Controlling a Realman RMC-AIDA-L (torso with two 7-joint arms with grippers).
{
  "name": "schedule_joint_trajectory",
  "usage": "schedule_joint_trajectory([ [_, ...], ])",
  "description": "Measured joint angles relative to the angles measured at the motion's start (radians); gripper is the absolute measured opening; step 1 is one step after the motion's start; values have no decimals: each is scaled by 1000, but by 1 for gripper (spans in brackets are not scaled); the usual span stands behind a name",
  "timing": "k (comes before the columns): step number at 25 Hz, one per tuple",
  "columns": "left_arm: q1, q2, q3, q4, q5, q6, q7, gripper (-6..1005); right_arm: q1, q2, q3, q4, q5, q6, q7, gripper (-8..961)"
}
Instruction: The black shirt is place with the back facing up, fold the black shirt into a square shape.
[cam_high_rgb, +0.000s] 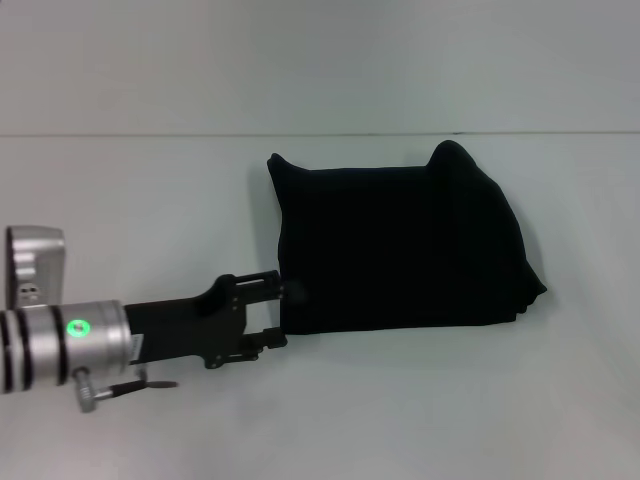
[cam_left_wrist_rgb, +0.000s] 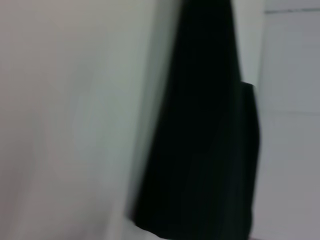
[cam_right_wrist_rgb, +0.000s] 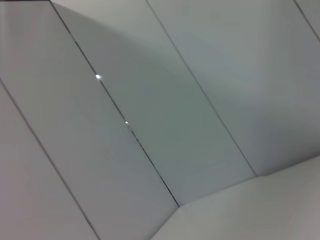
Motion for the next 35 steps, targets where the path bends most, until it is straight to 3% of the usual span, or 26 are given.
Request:
schedule_joint_trajectory([
  [5,-25,-8,45,-30,0,-107,-40,706,19,1,1,1,0,-5,-3,864],
  [19,-29,0,56,-46,26,-205,-44,430,18,10,-3,2,2,0,-5,865],
  [35,-67,-11,73,-87,28,-253,-44,432,16,13,1,4,2,0,-21,865],
])
